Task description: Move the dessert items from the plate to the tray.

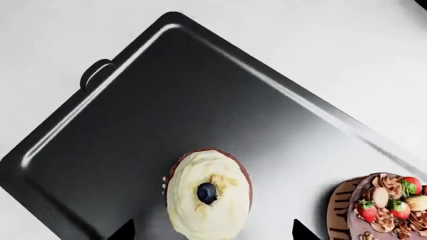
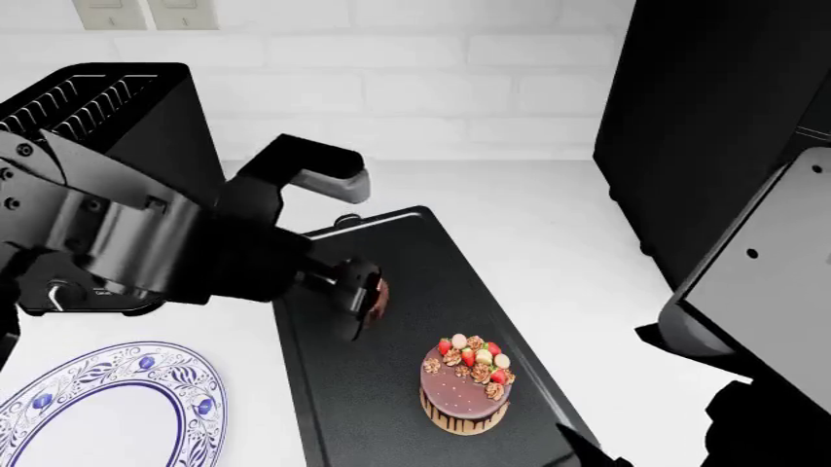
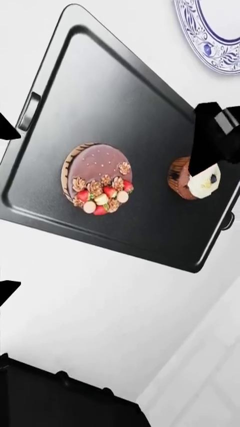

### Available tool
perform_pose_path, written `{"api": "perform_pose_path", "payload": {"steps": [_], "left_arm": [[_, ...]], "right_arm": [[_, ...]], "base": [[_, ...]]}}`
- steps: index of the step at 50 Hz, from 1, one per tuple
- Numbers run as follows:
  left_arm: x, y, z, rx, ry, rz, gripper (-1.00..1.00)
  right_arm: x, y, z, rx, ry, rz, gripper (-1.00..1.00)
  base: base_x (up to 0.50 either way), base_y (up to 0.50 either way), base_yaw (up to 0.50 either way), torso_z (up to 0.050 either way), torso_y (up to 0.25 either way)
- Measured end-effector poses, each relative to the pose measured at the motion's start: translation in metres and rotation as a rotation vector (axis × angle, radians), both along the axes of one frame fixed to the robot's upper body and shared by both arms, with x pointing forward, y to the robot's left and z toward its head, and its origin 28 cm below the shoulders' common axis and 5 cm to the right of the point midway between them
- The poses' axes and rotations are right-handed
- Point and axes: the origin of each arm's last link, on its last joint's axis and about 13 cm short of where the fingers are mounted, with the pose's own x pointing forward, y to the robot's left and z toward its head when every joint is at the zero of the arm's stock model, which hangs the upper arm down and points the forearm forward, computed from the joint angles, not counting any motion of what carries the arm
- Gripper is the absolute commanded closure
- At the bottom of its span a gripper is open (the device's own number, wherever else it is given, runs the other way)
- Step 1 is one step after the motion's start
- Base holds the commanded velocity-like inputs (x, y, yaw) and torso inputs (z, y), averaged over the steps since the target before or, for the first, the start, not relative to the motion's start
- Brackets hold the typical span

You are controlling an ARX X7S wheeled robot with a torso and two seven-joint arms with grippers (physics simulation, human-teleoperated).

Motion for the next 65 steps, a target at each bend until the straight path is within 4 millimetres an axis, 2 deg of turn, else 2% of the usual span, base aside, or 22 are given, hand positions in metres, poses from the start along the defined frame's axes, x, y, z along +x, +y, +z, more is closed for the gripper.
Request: {"api": "perform_pose_path", "payload": {"steps": [9,20,30,42,51,65], "left_arm": [[-0.027,0.011,0.017,-0.082,-0.089,-0.023,-1.00],[-0.073,0.025,0.031,-0.189,-0.235,-0.053,-1.00],[-0.120,0.037,0.033,-0.259,-0.373,-0.064,-1.00],[-0.159,0.048,0.027,-0.328,-0.483,-0.046,-1.00],[-0.173,0.052,0.020,-0.346,-0.546,-0.033,-1.00],[-0.169,0.054,0.008,-0.363,-0.627,-0.008,-1.00]], "right_arm": [[-0.002,-0.006,0.001,0.036,-0.023,-0.027,-1.00],[-0.010,-0.012,-0.003,0.104,-0.067,-0.050,-1.00],[-0.021,-0.019,-0.008,0.174,-0.124,-0.063,-1.00],[-0.036,-0.024,-0.015,0.231,-0.222,-0.094,-1.00],[-0.042,-0.022,-0.016,0.272,-0.300,-0.121,-1.00],[-0.035,-0.017,-0.020,0.347,-0.413,-0.175,-1.00]], "base": [[0.00,0.00,0.00,0.000,0.000],[0.00,0.00,0.00,0.000,0.000],[0.00,0.00,0.00,0.000,0.000],[0.00,0.00,0.00,0.000,0.000],[0.00,0.00,0.00,0.000,0.000],[0.00,0.00,0.00,0.000,0.000]]}}
